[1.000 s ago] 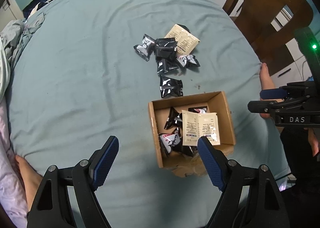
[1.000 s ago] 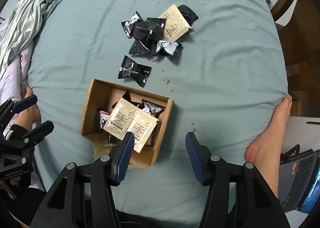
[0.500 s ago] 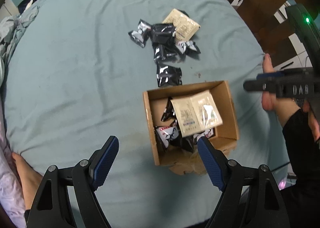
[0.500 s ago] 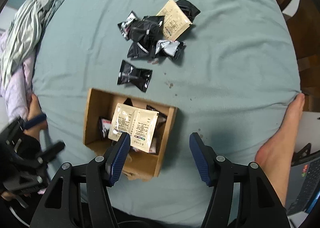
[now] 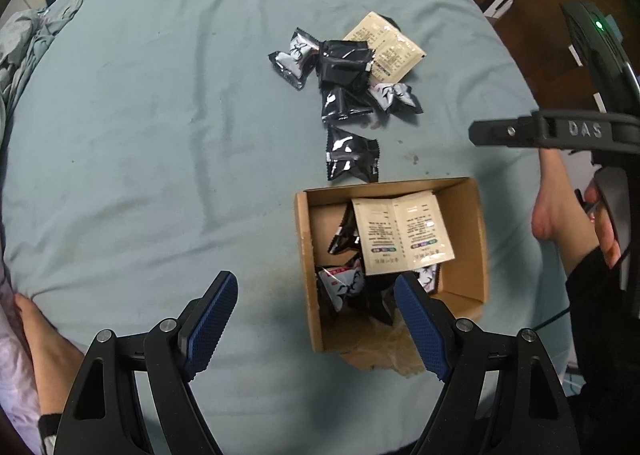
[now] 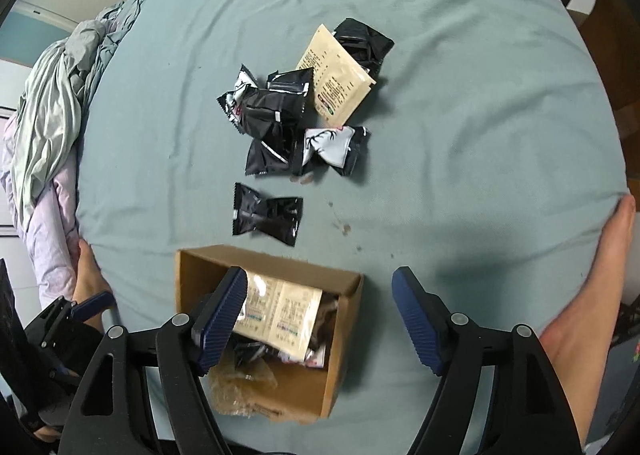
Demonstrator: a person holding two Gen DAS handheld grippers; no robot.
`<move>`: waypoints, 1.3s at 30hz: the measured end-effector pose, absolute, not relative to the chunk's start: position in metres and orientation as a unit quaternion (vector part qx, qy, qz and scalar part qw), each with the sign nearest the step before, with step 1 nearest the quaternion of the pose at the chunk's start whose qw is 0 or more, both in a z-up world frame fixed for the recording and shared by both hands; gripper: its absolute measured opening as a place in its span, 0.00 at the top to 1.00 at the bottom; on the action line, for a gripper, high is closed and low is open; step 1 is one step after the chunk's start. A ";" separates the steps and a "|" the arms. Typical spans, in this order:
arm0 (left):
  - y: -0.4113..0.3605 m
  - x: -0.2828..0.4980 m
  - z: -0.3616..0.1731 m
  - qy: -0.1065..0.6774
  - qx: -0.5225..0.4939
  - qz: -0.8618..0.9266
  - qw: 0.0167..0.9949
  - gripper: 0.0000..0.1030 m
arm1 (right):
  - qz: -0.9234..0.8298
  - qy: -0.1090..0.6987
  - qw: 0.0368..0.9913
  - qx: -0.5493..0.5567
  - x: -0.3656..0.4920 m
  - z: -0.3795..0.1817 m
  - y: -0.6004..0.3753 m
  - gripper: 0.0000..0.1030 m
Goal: Organize snacks
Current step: 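Grasp a white-and-black packet from the pile with the right tool, then grasp a black packet with the left tool while the right tool holds its packet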
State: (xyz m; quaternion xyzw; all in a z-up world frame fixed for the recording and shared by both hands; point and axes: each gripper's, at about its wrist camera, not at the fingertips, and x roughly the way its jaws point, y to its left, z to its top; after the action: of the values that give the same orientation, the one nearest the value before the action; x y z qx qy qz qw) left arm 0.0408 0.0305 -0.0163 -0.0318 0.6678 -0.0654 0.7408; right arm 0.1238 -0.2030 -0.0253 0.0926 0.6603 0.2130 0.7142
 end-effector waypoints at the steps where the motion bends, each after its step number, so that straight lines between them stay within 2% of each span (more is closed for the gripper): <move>1: 0.031 0.041 -0.019 0.669 -0.031 -0.065 0.740 0.21 | 0.209 0.663 0.713 0.096 0.128 -0.030 -0.202 0.28; 12: 0.031 0.051 -0.045 0.681 -0.024 -0.064 0.729 0.21 | 0.165 0.674 0.705 0.149 0.196 -0.080 -0.182 0.28; 19: 0.026 0.064 -0.060 0.690 -0.044 -0.063 0.720 0.21 | 0.173 0.685 0.706 0.060 0.216 -0.111 -0.138 0.28; 20: 0.024 0.066 -0.061 0.690 -0.043 -0.061 0.720 0.21 | 0.178 0.678 0.711 0.049 0.216 -0.111 -0.134 0.31; 21: 0.022 0.067 -0.061 0.689 -0.040 -0.061 0.721 0.21 | 0.186 0.671 0.717 0.043 0.215 -0.111 -0.132 0.42; 23: 0.019 0.071 -0.062 0.687 -0.032 -0.059 0.724 0.21 | 0.196 0.661 0.724 0.030 0.211 -0.108 -0.131 0.47; 24: 0.017 0.074 -0.062 0.685 -0.028 -0.057 0.725 0.21 | 0.200 0.656 0.728 0.024 0.209 -0.105 -0.133 0.57; 32: 0.009 0.122 -0.075 0.691 -0.036 -0.040 0.721 0.21 | 0.218 0.628 0.743 0.071 0.184 -0.078 -0.182 0.58; 39: -0.006 0.178 -0.113 0.714 -0.045 -0.026 0.698 0.21 | 0.212 0.611 0.760 0.069 0.162 -0.064 -0.225 0.58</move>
State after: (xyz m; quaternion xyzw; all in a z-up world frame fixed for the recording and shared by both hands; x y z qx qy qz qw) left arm 0.1781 -0.0061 -0.1132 -0.0448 0.7143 -0.0264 0.6980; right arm 0.1617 -0.2245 -0.0638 0.0692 0.6109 0.2117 0.7597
